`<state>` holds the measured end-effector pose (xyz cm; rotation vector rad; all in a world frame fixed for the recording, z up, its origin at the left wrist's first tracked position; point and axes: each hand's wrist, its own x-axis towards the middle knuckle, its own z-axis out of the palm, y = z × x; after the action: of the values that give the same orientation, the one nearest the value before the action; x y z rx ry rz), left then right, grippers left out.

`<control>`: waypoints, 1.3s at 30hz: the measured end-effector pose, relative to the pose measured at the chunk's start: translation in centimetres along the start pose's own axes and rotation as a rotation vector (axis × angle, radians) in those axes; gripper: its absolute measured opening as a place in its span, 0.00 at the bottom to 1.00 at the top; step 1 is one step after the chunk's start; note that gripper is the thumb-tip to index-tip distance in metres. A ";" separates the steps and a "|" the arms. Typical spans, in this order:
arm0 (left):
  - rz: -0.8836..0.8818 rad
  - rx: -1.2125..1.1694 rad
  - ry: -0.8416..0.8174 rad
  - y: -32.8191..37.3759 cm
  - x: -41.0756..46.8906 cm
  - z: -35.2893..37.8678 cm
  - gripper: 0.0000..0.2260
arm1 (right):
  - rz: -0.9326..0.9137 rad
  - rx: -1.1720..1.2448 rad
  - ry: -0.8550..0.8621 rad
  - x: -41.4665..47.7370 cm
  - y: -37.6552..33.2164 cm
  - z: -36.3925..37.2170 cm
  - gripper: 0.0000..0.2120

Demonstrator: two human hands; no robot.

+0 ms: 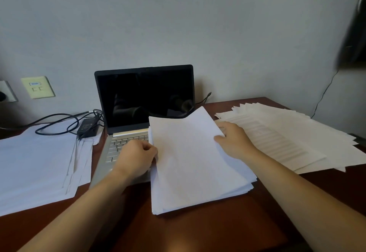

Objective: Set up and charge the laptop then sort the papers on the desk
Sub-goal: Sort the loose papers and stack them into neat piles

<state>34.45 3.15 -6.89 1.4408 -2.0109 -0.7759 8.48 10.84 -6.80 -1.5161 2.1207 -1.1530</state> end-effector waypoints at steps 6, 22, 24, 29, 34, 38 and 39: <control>0.024 0.181 0.014 -0.6 0.3 -0.4 0.15 | -0.004 -0.161 0.004 0.0 0.9 0.5 0.11; 0.101 0.244 0.121 -3.1 -0.3 -2.9 0.10 | -0.152 -0.280 -0.001 0.1 -3.6 4.2 0.06; 0.110 0.254 0.165 -4.4 -0.6 -4.4 0.11 | -0.208 -0.270 -0.034 0.1 -5.4 6.1 0.06; 0.066 0.375 0.236 -10.0 -1.0 -10.3 0.11 | -0.368 -0.203 -0.119 -0.4 -10.6 12.0 0.05; -0.003 0.609 0.135 -17.7 -1.5 -17.2 0.16 | -0.537 -0.169 -0.224 -1.5 -15.7 17.3 0.05; -0.108 0.689 -0.059 -22.9 -2.2 -20.8 0.36 | -0.633 -0.224 -0.317 -2.2 -19.4 21.9 0.05; -0.107 0.652 -0.094 -23.6 -2.5 -21.0 0.40 | -0.662 -0.233 -0.360 -2.3 -20.1 22.9 0.06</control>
<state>65.27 -3.57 -9.67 1.8988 -2.4034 -0.2213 37.17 0.36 -7.00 -2.4310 1.5902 -0.7212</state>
